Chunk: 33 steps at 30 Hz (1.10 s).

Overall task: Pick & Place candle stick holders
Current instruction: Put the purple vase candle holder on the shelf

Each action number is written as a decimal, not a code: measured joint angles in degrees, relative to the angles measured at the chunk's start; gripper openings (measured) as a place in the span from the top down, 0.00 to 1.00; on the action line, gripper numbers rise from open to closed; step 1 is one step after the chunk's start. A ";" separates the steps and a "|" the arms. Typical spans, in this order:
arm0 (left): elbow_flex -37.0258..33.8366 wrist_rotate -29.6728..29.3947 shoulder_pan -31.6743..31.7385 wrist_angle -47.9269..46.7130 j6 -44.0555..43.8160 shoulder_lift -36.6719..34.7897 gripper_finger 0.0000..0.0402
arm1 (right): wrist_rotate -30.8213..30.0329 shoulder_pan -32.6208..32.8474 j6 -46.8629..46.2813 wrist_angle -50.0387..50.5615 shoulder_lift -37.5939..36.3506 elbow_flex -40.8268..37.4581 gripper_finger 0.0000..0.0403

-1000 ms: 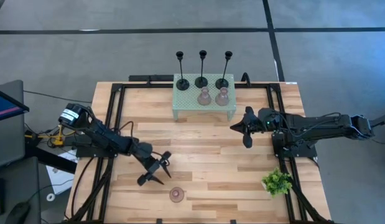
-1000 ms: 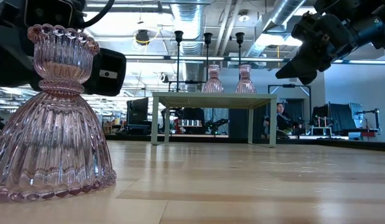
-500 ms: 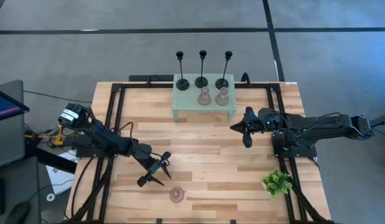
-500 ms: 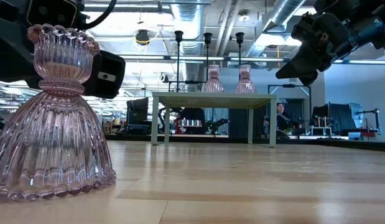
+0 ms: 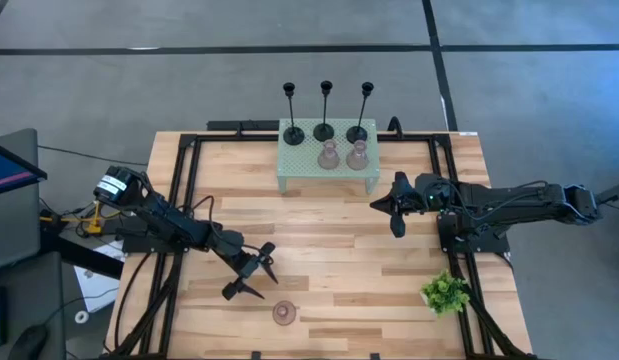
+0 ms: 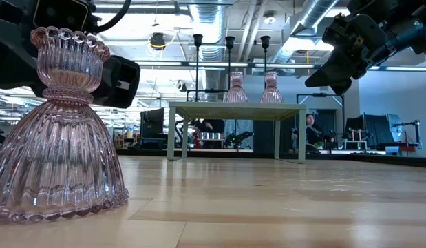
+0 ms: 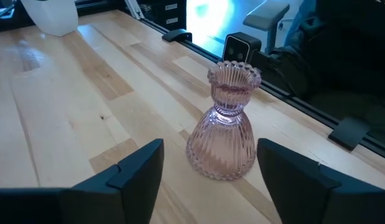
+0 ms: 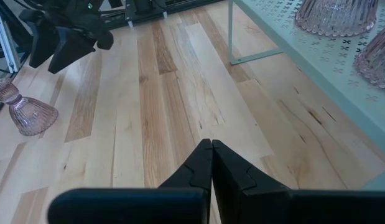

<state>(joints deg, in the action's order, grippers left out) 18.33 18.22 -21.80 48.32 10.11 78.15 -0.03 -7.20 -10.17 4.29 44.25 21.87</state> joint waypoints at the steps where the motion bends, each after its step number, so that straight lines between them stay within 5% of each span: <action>1: 0.00 0.00 0.00 0.18 -0.02 0.00 0.34 | 0.00 0.00 0.00 0.00 0.00 0.00 1.00; 8: 0.04 0.01 -1.32 2.19 0.06 0.78 0.27 | 0.00 0.00 0.00 0.02 0.00 0.00 1.00; 21: 7.07 -1.91 -3.69 9.99 1.32 15.00 0.26 | 0.02 0.04 -2.13 0.80 0.00 -0.02 1.00; 33: 13.06 -0.74 -3.85 10.07 -10.43 19.90 0.26 | 0.04 0.04 -3.43 3.62 -0.02 -0.02 1.00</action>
<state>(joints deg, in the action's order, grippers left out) 31.38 17.48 -25.65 58.39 -0.32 98.05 0.01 -7.16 -13.61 7.91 44.23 21.85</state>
